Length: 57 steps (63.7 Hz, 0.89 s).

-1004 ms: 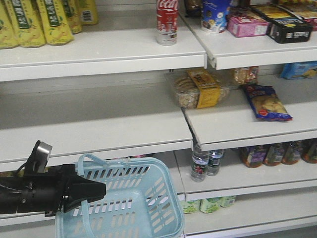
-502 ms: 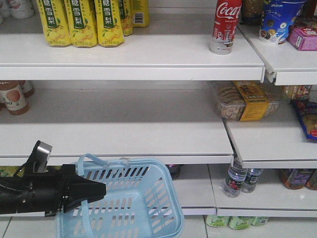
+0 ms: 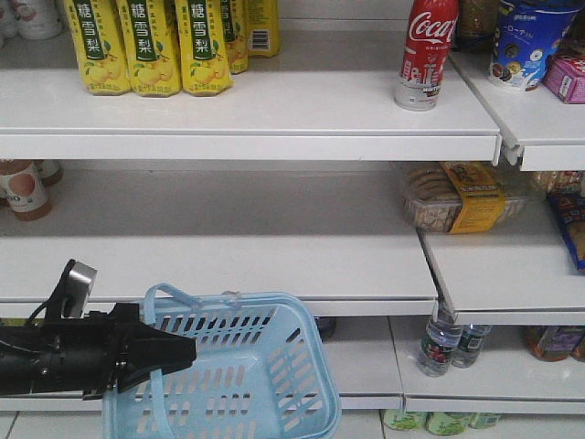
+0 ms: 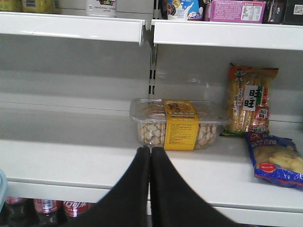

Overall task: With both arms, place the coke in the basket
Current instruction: 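Drive the base up to the shelf with the red Coca-Cola bottle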

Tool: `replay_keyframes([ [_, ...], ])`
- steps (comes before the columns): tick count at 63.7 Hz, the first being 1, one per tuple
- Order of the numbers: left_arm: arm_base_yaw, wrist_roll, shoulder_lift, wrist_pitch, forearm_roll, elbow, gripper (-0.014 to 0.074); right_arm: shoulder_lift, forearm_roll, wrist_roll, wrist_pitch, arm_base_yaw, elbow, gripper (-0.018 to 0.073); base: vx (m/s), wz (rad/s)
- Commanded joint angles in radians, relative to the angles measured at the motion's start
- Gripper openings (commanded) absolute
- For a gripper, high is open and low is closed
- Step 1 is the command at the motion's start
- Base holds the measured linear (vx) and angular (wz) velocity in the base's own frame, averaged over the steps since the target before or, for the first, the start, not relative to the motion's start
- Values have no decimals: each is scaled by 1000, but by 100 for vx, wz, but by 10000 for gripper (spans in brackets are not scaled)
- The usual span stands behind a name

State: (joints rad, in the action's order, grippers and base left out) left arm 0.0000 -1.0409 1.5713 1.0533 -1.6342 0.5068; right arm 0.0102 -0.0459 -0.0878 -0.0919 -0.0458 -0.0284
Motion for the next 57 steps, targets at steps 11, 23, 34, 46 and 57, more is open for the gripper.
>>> replay_keyframes([
  [11,-2,-8,-36,82,-61,19,-6,18,4,-7,78,3,-11,-10,7,-3],
  [23,-2,-8,-36,82,-61,19,-6,18,4,-7,78,3,-11,-10,8,-4],
  [34,-2,-8,-36,82,-61,19,-6,18,4,-7,78,3,-11,-10,8,1],
  [46,-2,-8,-36,82,-61,19,-6,18,4,-7,77,3,-11,-10,4,0],
  [57,-2,-8,-36,82,-61,19,-6,18,4,-7,77,3,-11,-10,2,1],
])
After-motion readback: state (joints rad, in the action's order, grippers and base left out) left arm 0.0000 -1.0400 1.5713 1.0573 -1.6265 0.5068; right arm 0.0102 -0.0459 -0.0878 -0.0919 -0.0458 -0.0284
